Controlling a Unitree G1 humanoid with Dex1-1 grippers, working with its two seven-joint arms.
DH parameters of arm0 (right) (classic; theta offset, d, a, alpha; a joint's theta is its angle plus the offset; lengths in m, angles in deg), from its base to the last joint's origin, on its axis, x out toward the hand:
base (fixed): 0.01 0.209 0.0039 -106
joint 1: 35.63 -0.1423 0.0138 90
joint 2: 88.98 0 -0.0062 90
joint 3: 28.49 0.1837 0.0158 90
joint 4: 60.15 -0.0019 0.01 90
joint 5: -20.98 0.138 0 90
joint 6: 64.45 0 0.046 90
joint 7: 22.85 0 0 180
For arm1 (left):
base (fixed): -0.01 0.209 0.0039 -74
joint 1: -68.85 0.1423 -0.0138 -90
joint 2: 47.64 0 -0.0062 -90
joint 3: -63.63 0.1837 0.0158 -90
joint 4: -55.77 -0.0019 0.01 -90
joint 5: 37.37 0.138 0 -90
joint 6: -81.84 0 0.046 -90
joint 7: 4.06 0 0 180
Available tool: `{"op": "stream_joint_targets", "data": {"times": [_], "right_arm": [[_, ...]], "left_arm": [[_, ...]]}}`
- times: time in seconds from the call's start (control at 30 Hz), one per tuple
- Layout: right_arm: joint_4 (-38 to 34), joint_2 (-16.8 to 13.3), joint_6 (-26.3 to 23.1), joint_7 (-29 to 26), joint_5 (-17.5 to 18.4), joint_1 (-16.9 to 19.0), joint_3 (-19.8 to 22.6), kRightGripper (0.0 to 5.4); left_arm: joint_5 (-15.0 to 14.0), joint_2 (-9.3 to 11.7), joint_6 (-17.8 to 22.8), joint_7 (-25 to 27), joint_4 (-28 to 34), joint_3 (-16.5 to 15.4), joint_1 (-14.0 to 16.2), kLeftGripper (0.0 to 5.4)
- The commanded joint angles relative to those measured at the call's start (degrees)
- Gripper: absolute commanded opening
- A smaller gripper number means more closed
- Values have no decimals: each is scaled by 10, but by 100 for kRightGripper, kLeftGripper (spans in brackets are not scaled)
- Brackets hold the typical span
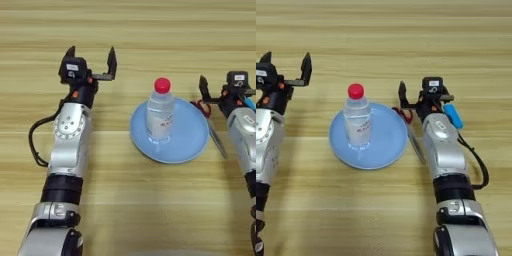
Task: Move the objects on the table
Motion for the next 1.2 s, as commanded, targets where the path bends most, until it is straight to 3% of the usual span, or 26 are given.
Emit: {"op": "stream_joint_targets", "data": {"times": [0.03, 0.2, 0.87, 1.2], "right_arm": [[-12, 3, 0, -2, -1, 2, 0, 540], [-24, 0, 8, -2, -4, 8, 0, 540], [-52, 3, 4, -19, 0, 31, -8, 540], [-140, -1, -19, -34, 0, 93, -23, 540]], "left_arm": [[21, 12, 1, -23, -41, -3, -19, 537], [48, 25, 30, -61, -104, -6, -32, 537], [54, 48, 17, -99, -205, -18, -56, 537], [52, 43, 14, -106, -212, -15, -60, 537]]}}
